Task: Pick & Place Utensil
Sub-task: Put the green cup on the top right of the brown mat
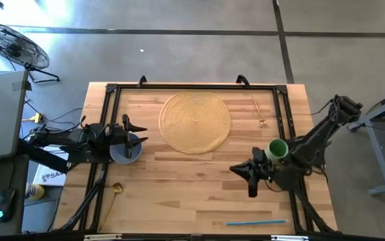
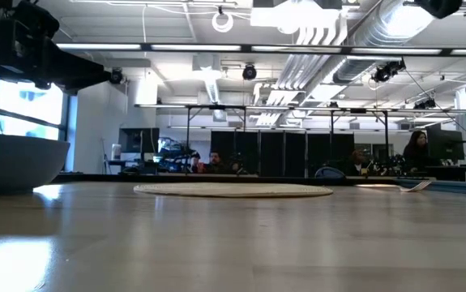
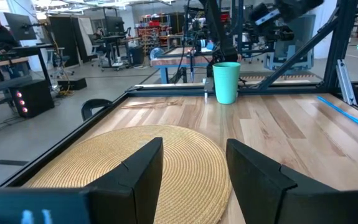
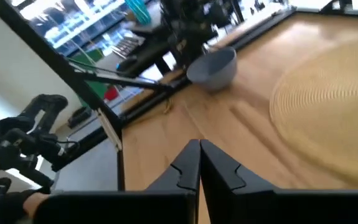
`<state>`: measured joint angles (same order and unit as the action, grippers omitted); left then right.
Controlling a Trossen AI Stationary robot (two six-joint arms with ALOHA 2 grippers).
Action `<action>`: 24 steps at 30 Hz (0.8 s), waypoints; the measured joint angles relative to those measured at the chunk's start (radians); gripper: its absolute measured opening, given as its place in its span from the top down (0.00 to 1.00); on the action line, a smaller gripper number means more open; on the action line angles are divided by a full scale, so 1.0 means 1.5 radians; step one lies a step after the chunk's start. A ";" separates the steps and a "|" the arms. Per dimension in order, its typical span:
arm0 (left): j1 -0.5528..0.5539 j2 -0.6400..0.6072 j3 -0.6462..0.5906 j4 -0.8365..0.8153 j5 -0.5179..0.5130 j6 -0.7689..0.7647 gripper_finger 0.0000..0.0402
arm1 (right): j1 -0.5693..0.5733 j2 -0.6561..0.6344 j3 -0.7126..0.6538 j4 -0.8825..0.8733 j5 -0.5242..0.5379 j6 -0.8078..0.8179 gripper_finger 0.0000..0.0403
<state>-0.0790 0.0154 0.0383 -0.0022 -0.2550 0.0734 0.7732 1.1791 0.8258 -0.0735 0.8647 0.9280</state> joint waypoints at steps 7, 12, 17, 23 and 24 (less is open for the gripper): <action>0.000 0.000 0.000 0.000 0.000 0.000 0.57 | 0.018 0.087 0.148 -0.248 -0.056 0.249 1.00; 0.000 0.000 0.000 0.000 0.000 0.000 0.57 | 0.004 0.170 0.273 -0.420 -0.196 0.389 1.00; 0.000 0.000 0.000 0.000 0.000 0.000 0.57 | -0.007 0.241 0.351 -0.620 -0.379 0.555 1.00; 0.000 0.000 0.000 0.000 0.000 0.000 0.57 | 0.001 0.281 0.335 -0.745 -0.569 0.666 0.99; 0.000 0.000 0.000 0.000 0.000 0.000 0.57 | 0.005 0.284 0.326 -0.762 -0.583 0.670 0.98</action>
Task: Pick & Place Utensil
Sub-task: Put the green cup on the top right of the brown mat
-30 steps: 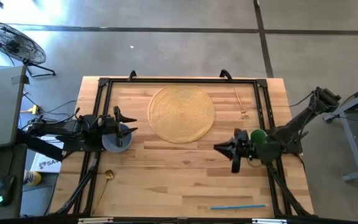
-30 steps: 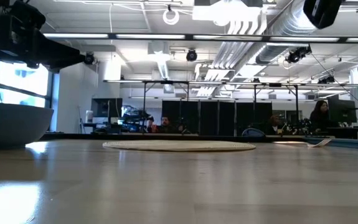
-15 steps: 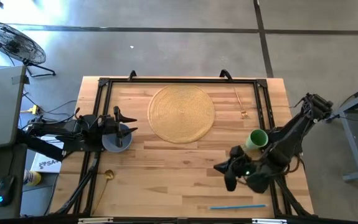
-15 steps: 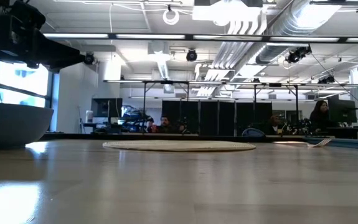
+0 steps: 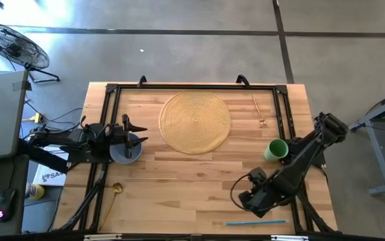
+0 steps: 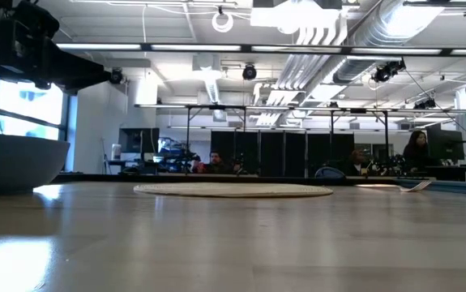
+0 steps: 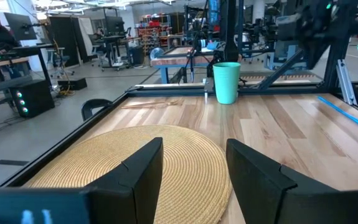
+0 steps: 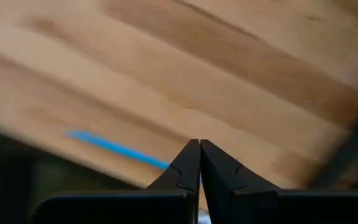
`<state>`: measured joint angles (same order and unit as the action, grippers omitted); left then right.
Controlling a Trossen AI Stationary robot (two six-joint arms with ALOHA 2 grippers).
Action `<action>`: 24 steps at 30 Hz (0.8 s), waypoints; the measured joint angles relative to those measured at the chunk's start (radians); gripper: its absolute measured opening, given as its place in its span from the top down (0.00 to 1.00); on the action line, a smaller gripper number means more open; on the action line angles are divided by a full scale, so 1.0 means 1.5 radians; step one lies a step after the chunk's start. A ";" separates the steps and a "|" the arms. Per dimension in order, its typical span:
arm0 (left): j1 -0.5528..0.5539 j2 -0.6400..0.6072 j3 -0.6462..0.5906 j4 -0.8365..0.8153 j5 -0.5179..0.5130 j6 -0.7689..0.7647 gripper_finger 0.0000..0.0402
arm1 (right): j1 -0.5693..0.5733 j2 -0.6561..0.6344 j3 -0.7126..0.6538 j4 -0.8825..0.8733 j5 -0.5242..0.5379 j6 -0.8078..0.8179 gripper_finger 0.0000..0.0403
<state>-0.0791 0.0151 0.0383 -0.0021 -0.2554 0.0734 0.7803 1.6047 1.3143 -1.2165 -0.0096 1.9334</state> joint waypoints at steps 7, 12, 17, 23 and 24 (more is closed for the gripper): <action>0.000 0.000 0.000 0.000 0.000 0.000 0.57 | 0.022 -0.004 -0.089 -0.007 0.014 0.004 0.88; 0.000 0.000 0.000 0.000 0.000 0.000 0.57 | 0.023 -0.004 -0.133 0.017 -0.001 0.022 0.75; 0.000 0.000 0.000 0.000 0.000 0.000 0.57 | 0.013 -0.004 -0.158 0.038 0.004 0.008 0.66; 0.000 0.000 0.000 0.000 0.000 0.000 0.57 | -0.007 -0.004 -0.187 0.056 -0.018 -0.001 0.62; 0.000 0.000 0.000 0.000 0.000 0.000 0.57 | -0.008 -0.005 -0.191 0.068 -0.021 -0.001 0.62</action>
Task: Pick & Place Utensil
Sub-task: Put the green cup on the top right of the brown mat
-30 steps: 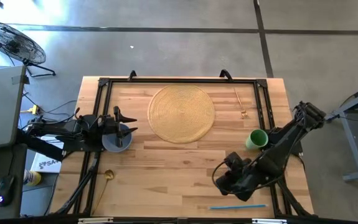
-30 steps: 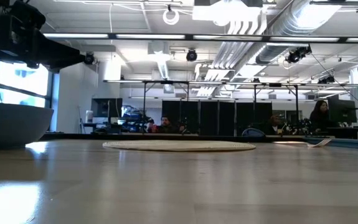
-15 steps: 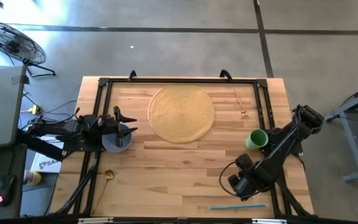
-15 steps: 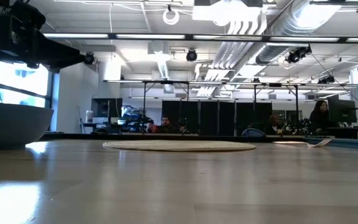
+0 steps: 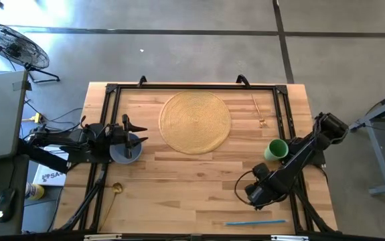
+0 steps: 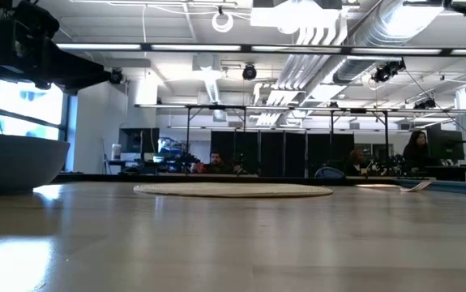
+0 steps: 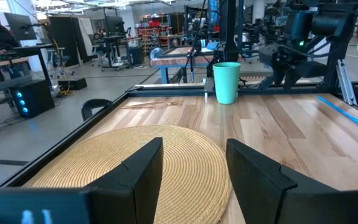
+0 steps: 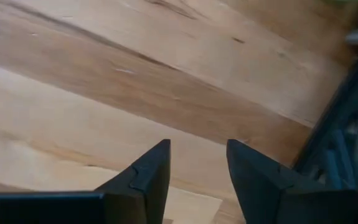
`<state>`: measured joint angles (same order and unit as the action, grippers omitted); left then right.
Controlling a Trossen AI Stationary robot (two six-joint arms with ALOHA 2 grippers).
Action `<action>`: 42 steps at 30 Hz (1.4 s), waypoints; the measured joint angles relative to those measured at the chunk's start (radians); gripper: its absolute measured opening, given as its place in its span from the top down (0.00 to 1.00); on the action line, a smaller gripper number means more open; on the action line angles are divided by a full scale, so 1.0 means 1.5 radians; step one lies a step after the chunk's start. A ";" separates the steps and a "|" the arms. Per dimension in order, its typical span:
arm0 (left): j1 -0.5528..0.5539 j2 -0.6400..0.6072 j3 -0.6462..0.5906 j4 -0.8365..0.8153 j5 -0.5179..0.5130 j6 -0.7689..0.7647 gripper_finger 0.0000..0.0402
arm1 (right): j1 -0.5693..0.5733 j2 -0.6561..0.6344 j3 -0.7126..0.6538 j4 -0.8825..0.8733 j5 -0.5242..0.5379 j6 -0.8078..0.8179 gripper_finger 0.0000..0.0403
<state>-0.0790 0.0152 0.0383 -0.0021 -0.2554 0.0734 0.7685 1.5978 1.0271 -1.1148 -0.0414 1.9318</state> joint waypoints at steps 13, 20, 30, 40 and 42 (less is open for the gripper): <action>0.000 0.000 0.000 0.000 0.000 0.000 0.57 | 0.016 0.000 -0.019 0.014 -0.044 0.040 0.34; 0.000 0.000 0.000 0.000 0.000 0.000 0.57 | 0.018 0.000 -0.019 -0.083 -0.015 0.055 0.07; 0.000 0.000 0.000 0.000 0.000 0.000 0.57 | 0.018 0.000 -0.019 -0.177 0.060 0.067 0.02; 0.000 0.000 0.000 0.000 0.000 0.000 0.57 | 0.034 0.000 -0.019 -0.234 0.104 0.096 0.01; 0.000 0.000 0.000 0.000 0.000 0.000 0.57 | 0.045 0.000 -0.019 -0.240 0.103 0.107 0.01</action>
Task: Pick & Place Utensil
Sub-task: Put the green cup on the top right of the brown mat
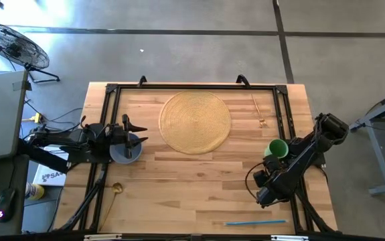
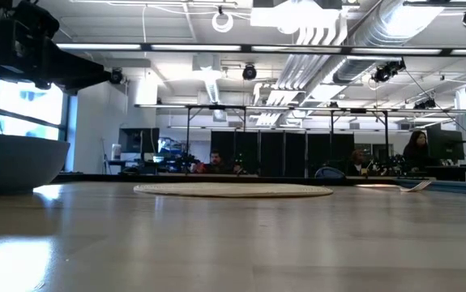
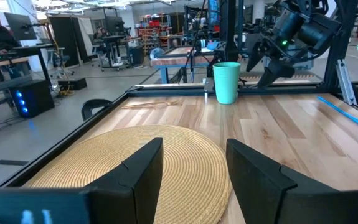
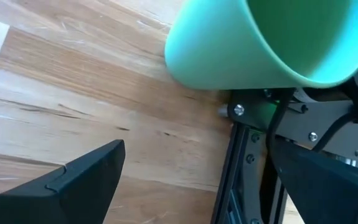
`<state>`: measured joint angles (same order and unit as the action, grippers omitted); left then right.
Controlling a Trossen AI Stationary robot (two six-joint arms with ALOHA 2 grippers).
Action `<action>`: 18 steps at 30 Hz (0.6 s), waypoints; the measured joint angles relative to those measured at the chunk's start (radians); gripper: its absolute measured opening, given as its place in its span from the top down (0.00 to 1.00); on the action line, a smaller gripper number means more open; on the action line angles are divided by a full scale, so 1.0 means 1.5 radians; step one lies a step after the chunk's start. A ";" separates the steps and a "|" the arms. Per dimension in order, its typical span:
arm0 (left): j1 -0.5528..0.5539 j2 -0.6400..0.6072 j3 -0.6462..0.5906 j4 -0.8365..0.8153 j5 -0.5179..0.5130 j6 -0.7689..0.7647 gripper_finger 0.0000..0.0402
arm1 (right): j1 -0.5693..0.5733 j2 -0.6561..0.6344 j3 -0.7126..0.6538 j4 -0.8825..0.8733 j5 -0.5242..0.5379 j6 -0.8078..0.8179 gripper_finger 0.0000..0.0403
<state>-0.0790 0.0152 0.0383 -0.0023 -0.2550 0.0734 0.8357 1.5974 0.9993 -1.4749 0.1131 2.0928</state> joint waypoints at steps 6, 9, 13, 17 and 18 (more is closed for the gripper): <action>0.000 0.000 0.000 0.000 0.000 0.000 0.57 | 0.023 0.000 0.000 -0.016 0.009 0.030 0.01; 0.000 0.000 0.000 0.000 0.000 0.000 0.57 | 0.024 0.000 -0.009 -0.014 0.024 0.028 0.01; 0.000 0.000 0.000 0.000 0.000 0.000 0.57 | 0.024 0.000 -0.048 0.018 0.004 0.036 0.01; 0.000 0.000 0.000 0.000 0.000 0.000 0.57 | 0.019 0.000 -0.084 0.075 0.011 0.030 0.03; 0.000 0.000 0.000 0.000 0.000 0.000 0.57 | 0.019 0.000 -0.089 0.073 0.012 0.030 0.03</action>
<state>-0.0788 0.0154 0.0383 -0.0021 -0.2550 0.0734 0.8639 1.5970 0.8652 -1.3658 0.1311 2.1384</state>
